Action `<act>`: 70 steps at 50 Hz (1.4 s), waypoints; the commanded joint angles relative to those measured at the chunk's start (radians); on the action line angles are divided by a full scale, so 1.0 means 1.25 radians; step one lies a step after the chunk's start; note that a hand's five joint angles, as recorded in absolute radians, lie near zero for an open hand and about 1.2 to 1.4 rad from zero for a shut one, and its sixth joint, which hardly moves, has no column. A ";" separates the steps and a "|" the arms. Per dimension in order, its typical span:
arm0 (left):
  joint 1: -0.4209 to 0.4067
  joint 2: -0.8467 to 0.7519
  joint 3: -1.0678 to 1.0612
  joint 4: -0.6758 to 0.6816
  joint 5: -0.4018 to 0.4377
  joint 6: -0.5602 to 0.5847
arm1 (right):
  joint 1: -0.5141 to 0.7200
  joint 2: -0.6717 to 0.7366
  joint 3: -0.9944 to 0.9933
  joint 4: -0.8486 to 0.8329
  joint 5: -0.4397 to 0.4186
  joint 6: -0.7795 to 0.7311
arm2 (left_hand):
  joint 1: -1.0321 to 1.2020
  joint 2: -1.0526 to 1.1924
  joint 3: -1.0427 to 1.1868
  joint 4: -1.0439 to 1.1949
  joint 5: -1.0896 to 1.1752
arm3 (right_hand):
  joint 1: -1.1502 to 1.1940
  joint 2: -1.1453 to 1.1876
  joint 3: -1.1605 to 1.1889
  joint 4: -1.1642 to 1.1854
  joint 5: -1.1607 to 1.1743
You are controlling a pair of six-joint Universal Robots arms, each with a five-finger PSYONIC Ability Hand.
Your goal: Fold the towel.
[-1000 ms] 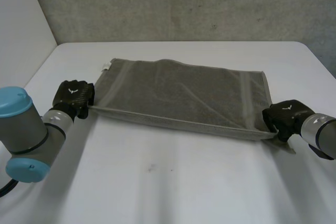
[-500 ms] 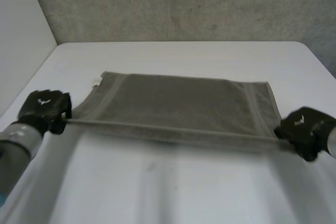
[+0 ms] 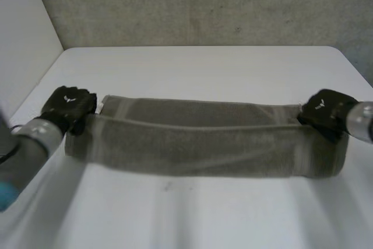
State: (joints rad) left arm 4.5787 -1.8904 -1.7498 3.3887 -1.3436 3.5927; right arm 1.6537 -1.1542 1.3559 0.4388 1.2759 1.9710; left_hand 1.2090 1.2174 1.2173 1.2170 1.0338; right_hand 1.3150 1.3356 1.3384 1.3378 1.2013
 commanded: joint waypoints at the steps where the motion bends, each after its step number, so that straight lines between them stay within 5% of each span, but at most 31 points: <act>1: -0.040 -0.224 0.263 0.000 -0.092 -0.005 | 0.058 0.139 -0.122 -0.142 0.060 0.039 | 0.150 0.143 0.143 0.143 0.150 | 0.065 0.048 0.046 0.047 0.016; 15: -0.070 -0.419 0.536 -0.003 -0.125 -0.005 | 0.096 0.317 -0.275 -0.290 0.113 0.041 | 0.150 0.143 0.143 0.143 0.150 | 0.065 0.048 0.046 0.047 0.016; 16: -0.072 -0.431 0.546 -0.003 -0.123 -0.005 | 0.098 0.333 -0.291 -0.290 0.119 0.041 | 0.150 0.143 0.143 0.143 0.150 | -0.043 -0.060 -0.062 -0.062 -0.092; 17: -0.075 -0.441 0.553 -0.001 -0.122 -0.004 | 0.103 0.348 -0.305 -0.292 0.121 0.044 | -0.073 -0.080 -0.080 -0.079 -0.073 | -0.454 -0.470 -0.473 -0.472 -0.502; 18: -0.075 -0.441 0.553 -0.001 -0.122 -0.004 | 0.103 0.348 -0.305 -0.292 0.121 0.044 | -0.075 -0.082 -0.082 -0.082 -0.075 | -0.458 -0.474 -0.477 -0.476 -0.506; 19: -0.078 -0.449 0.557 0.000 -0.123 -0.003 | 0.107 0.359 -0.318 -0.296 0.119 0.046 | -0.515 -0.522 -0.521 -0.521 -0.514 | -0.590 -0.607 -0.609 -0.609 -0.639; 20: -0.082 -0.455 0.560 0.002 -0.125 -0.003 | 0.107 0.369 -0.334 -0.298 0.122 0.049 | -0.742 -0.749 -0.749 -0.749 -0.742 | -0.734 -0.750 -0.752 -0.752 -0.782; 22: -0.084 -0.458 0.562 0.004 -0.127 -0.004 | 0.107 0.378 -0.352 -0.304 0.130 0.061 | -0.828 -0.834 -0.834 -0.834 -0.827 | -0.912 -0.929 -0.931 -0.931 -0.961; 34: -0.091 -0.357 0.492 -0.010 -0.129 -0.052 | 0.103 0.248 -0.315 -0.307 0.176 0.302 | -0.827 -0.834 -0.834 -0.833 -0.826 | -0.912 -0.929 -0.931 -0.931 -0.961; 39: -0.087 -0.210 0.336 -0.005 -0.119 -0.117 | 0.094 0.066 -0.118 -0.302 0.168 0.345 | -0.827 -0.834 -0.834 -0.833 -0.826 | -0.912 -0.929 -0.931 -0.931 -0.961; 47: -0.081 -0.068 0.128 0.048 -0.114 -0.178 | 0.079 -0.056 0.116 -0.268 0.164 0.354 | -0.827 -0.834 -0.834 -0.833 -0.826 | -0.824 -0.841 -0.843 -0.843 -0.873; 60: -0.081 -0.045 0.021 0.135 -0.113 -0.220 | -0.017 -0.014 0.279 -0.390 0.032 0.438 | -0.827 -0.834 -0.834 -0.833 -0.826 | -0.656 -0.672 -0.674 -0.674 -0.704; 66: -0.086 -0.046 0.021 0.136 -0.113 -0.220 | -0.031 0.041 0.268 -0.420 0.029 0.435 | -0.827 -0.834 -0.834 -0.833 -0.826 | -0.580 -0.597 -0.599 -0.598 -0.629; 69: -0.088 -0.046 0.019 0.136 -0.113 -0.220 | -0.055 0.063 0.255 -0.425 0.030 0.431 | -0.827 -0.834 -0.834 -0.833 -0.826 | -0.350 -0.366 -0.369 -0.368 -0.399; 70: -0.089 -0.046 0.018 0.136 -0.113 -0.220 | -0.065 0.072 0.244 -0.425 0.031 0.431 | -0.827 -0.834 -0.834 -0.833 -0.826 | -0.134 -0.150 -0.152 -0.152 -0.182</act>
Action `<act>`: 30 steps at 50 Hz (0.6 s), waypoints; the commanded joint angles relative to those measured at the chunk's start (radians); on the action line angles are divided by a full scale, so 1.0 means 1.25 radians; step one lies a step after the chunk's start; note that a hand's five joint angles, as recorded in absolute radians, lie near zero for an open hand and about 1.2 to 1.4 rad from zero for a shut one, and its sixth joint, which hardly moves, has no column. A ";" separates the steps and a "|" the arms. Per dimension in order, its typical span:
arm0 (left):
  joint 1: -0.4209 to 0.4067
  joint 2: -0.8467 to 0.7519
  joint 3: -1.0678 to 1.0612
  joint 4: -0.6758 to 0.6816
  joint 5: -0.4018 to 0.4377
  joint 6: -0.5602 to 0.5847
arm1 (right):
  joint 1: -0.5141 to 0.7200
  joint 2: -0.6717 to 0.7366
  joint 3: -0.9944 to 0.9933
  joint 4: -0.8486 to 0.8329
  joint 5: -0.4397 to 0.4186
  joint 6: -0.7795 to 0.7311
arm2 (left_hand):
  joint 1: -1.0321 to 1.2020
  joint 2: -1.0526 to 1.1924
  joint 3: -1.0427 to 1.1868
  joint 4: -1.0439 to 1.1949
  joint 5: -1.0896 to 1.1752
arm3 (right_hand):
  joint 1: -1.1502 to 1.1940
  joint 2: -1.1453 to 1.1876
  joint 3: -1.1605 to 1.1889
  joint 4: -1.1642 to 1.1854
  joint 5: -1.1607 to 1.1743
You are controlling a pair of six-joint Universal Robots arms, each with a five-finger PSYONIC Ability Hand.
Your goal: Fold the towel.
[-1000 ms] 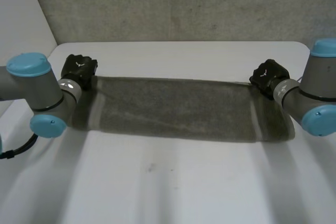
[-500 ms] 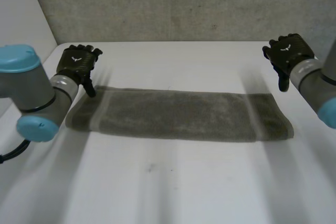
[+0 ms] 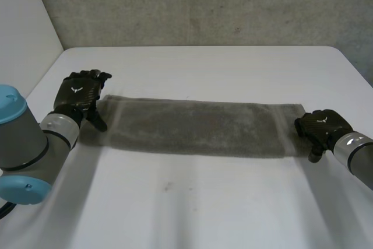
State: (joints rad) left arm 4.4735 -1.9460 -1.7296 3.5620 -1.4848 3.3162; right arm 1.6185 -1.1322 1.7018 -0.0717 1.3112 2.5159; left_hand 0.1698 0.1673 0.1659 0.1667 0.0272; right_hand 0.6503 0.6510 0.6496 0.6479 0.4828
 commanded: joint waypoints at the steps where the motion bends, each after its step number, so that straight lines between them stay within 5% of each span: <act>1: -0.005 -0.002 0.001 -0.003 0.000 0.001 | -0.043 0.060 -0.045 -0.017 0.005 -0.005 | 0.004 0.006 0.008 0.007 -0.021 | 0.582 0.581 0.582 0.584 0.576; 10: -0.003 0.001 -0.002 -0.003 0.000 0.001 | -0.111 0.077 -0.106 -0.013 0.021 -0.010 | 0.004 0.006 0.007 0.006 -0.022 | 0.597 0.596 0.597 0.599 0.591; 21: 0.005 0.004 -0.014 -0.003 -0.001 0.001 | -0.214 0.064 -0.237 0.056 0.084 -0.160 | 0.004 0.006 0.008 0.007 -0.021 | 0.597 0.596 0.597 0.599 0.591; 26: 0.006 0.006 -0.013 0.000 -0.001 0.001 | -0.131 0.050 -0.356 0.122 0.090 -0.097 | 0.004 0.006 0.008 0.007 -0.021 | 0.597 0.596 0.597 0.599 0.591; 30: 0.002 0.006 -0.015 0.007 -0.001 0.001 | 0.091 0.063 -0.504 0.170 0.095 0.013 | 0.004 0.006 0.008 0.007 -0.021 | 0.597 0.596 0.597 0.599 0.591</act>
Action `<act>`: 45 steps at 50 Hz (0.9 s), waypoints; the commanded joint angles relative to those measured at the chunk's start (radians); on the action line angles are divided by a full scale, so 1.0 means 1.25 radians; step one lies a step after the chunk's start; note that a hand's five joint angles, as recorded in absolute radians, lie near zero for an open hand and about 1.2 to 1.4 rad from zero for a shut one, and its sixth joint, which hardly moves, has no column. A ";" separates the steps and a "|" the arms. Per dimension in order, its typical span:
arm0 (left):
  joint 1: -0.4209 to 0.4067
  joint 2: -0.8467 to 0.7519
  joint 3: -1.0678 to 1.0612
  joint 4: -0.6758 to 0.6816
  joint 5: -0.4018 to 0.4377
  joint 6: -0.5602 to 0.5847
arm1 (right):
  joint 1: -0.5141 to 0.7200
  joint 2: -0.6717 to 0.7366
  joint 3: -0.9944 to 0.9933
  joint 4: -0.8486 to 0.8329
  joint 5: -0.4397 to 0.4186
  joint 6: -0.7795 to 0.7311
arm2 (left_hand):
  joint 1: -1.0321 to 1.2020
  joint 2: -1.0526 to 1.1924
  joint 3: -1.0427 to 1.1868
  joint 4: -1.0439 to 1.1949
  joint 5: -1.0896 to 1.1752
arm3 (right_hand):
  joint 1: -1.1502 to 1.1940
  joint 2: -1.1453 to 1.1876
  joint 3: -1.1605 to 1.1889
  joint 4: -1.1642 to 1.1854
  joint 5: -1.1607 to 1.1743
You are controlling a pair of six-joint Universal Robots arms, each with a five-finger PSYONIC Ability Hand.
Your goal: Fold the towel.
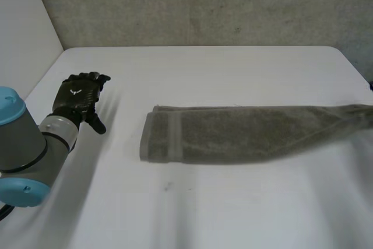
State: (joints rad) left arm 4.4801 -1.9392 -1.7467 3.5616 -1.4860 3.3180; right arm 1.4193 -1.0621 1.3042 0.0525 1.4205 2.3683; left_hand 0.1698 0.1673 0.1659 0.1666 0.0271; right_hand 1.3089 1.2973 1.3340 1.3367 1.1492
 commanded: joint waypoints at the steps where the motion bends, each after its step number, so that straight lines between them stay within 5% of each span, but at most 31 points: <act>1: -0.004 0.000 -0.003 0.008 0.000 0.000 | 0.327 0.028 -0.229 0.075 0.011 0.151 | 0.004 0.006 0.008 0.007 -0.021 | 0.070 0.079 0.050 0.048 0.058; 4: -0.007 0.000 -0.004 0.009 0.000 0.000 | 0.410 0.056 -0.274 0.077 0.012 0.157 | 0.004 0.006 0.008 0.007 -0.021 | 0.070 0.079 0.050 0.048 0.058; 9: -0.011 0.000 -0.008 0.009 -0.002 0.000 | 0.684 0.183 -0.365 0.077 0.017 0.160 | 0.004 0.006 0.008 0.007 -0.021 | 0.070 0.079 0.050 0.048 0.058; 17: -0.013 0.001 -0.016 0.019 -0.002 0.000 | 0.810 0.305 -0.357 0.077 0.013 0.163 | 0.004 0.006 0.008 0.007 -0.021 | 0.070 0.079 0.050 0.048 0.058; 26: -0.015 0.001 -0.015 0.022 -0.002 0.000 | 0.806 0.256 -0.287 0.071 0.005 0.178 | 0.004 0.006 0.008 0.007 -0.021 | 0.070 0.079 0.050 0.048 0.058; 28: -0.019 0.001 -0.014 0.022 -0.002 0.000 | 0.797 0.185 -0.228 0.066 0.006 0.200 | 0.004 0.006 0.008 0.007 -0.021 | -0.907 -0.898 -0.928 -0.930 -0.919; 36: -0.025 0.000 -0.013 0.024 -0.002 0.000 | 0.665 -0.013 0.018 -0.038 0.001 0.259 | 0.004 0.006 0.008 0.007 -0.021 | -0.907 -0.898 -0.928 -0.930 -0.919; 45: -0.028 -0.001 -0.016 0.044 -0.002 0.000 | 0.509 -0.027 0.180 -0.063 0.000 0.246 | 0.004 0.006 0.008 0.007 -0.021 | -0.907 -0.898 -0.928 -0.930 -0.919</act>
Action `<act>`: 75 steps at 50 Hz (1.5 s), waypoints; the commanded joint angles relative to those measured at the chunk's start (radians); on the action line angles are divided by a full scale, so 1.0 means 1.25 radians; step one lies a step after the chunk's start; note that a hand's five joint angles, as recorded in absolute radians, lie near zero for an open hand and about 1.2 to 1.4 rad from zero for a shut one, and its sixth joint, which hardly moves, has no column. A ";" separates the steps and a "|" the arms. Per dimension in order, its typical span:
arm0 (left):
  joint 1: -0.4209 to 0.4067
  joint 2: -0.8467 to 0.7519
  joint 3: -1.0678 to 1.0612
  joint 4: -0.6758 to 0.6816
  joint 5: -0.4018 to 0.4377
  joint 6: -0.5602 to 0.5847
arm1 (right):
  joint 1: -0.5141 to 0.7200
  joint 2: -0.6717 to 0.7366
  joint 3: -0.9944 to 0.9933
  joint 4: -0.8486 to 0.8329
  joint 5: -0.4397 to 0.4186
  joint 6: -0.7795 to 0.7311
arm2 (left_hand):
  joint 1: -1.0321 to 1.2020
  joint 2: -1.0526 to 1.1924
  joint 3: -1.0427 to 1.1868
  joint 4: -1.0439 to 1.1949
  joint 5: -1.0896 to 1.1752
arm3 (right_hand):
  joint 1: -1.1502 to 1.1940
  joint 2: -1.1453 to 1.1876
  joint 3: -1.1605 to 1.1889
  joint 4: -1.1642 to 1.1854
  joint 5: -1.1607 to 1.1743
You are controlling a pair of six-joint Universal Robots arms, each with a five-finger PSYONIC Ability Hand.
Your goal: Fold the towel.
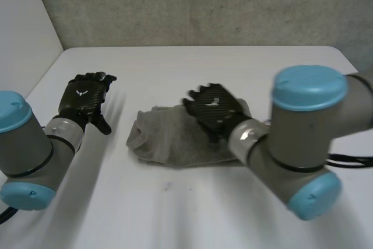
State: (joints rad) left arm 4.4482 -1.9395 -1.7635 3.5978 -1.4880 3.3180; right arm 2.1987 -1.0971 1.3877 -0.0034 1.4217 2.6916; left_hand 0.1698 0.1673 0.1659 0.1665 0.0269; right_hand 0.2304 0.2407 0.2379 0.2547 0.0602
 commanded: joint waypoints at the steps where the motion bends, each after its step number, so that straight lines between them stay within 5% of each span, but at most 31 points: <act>1: -0.005 -0.002 -0.003 0.015 0.000 0.000 | -0.138 0.017 0.133 -0.022 0.000 -0.022 | 0.004 0.006 0.008 0.007 -0.021 | -0.045 -0.053 -0.051 -0.064 -0.048; 5: -0.011 -0.002 -0.003 0.015 0.000 0.000 | -0.171 0.049 0.156 -0.038 0.005 -0.061 | 0.004 0.006 0.008 0.007 -0.021 | 0.025 0.016 0.019 0.005 0.021; 7: -0.017 -0.002 -0.004 0.015 0.000 0.000 | -0.197 0.069 0.169 -0.068 0.009 -0.105 | 0.004 0.006 0.008 0.007 -0.021 | 0.335 0.327 0.329 0.316 0.332; 8: -0.017 -0.002 -0.004 0.015 0.000 0.000 | -0.197 0.069 0.169 -0.068 0.009 -0.105 | 0.004 0.006 0.008 0.007 -0.021 | 0.337 0.329 0.331 0.317 0.333; 10: -0.021 -0.002 -0.005 0.015 0.000 0.000 | -0.203 0.081 0.161 -0.081 0.014 -0.141 | 0.004 0.006 0.008 0.007 -0.021 | 0.771 0.763 0.765 0.752 0.768; 12: -0.025 0.000 -0.005 0.015 0.000 0.000 | -0.202 0.080 0.154 -0.083 0.017 -0.148 | 0.004 0.006 0.008 0.007 -0.021 | 0.931 0.923 0.925 0.912 0.928; 15: -0.028 0.002 -0.007 0.015 -0.001 0.000 | -0.192 0.057 0.119 -0.089 0.035 -0.144 | 0.004 0.006 0.008 0.007 -0.021 | 0.933 0.924 0.927 0.913 0.929; 21: -0.028 0.018 -0.009 0.015 -0.001 0.000 | -0.140 0.026 0.019 -0.091 0.051 -0.146 | 0.004 0.006 0.008 0.007 -0.021 | 0.933 0.924 0.927 0.913 0.929; 24: -0.028 0.037 -0.003 0.014 -0.001 -0.002 | -0.030 0.058 -0.085 -0.072 0.053 -0.157 | 0.004 0.006 0.008 0.007 -0.021 | 0.933 0.924 0.927 0.913 0.929; 34: -0.024 0.080 0.050 0.009 -0.007 -0.076 | 0.187 0.304 -0.387 0.169 -0.049 -0.251 | 0.004 0.006 0.008 0.007 -0.021 | 0.933 0.924 0.927 0.913 0.929; 38: -0.024 0.088 0.067 0.007 -0.007 -0.123 | 0.187 0.330 -0.423 0.186 -0.026 -0.232 | 0.004 0.006 0.008 0.007 -0.021 | 0.933 0.924 0.927 0.913 0.929; 39: -0.026 0.088 0.078 0.006 -0.007 -0.145 | 0.186 0.326 -0.427 0.182 0.011 -0.202 | 0.004 0.006 0.008 0.007 -0.021 | 0.634 0.625 0.628 0.614 0.630; 40: -0.026 0.088 0.078 0.006 -0.007 -0.145 | 0.186 0.325 -0.427 0.182 0.011 -0.202 | 0.004 0.006 0.008 0.007 -0.021 | 0.631 0.622 0.625 0.611 0.627; 41: -0.028 0.086 0.090 0.000 -0.007 -0.165 | 0.184 0.311 -0.424 0.176 0.054 -0.157 | 0.004 0.006 0.008 0.007 -0.021 | 0.100 0.092 0.094 0.081 0.097; 42: -0.030 0.088 0.103 -0.011 -0.007 -0.184 | 0.179 0.285 -0.419 0.166 0.087 -0.102 | 0.004 0.006 0.008 0.007 -0.021 | -0.045 -0.053 -0.051 -0.064 -0.048; 54: -0.094 -0.019 0.201 -0.134 -0.007 -0.325 | 0.046 0.048 -0.245 0.112 -0.017 0.271 | 0.016 0.018 0.019 0.019 -0.009 | -0.045 -0.053 -0.051 -0.064 -0.048; 63: -0.168 -0.165 0.216 -0.187 -0.011 -0.328 | 0.008 0.171 -0.284 0.145 -0.033 0.313 | 0.021 0.023 0.024 0.024 -0.004 | -0.045 -0.053 -0.051 -0.064 -0.048; 75: -0.176 -0.243 0.224 -0.196 -0.044 -0.290 | 0.008 0.323 -0.357 0.175 -0.029 0.277 | 0.026 0.028 0.029 0.028 0.000 | -0.045 -0.053 -0.051 -0.064 -0.048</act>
State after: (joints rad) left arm 4.2248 -2.2246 -1.4888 3.3572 -1.5188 2.9185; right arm 2.2064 -0.7450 0.9764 0.2092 1.3807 3.0714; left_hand 0.1732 0.1699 0.1688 0.1708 0.0269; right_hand 0.2304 0.2414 0.2379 0.2547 0.0594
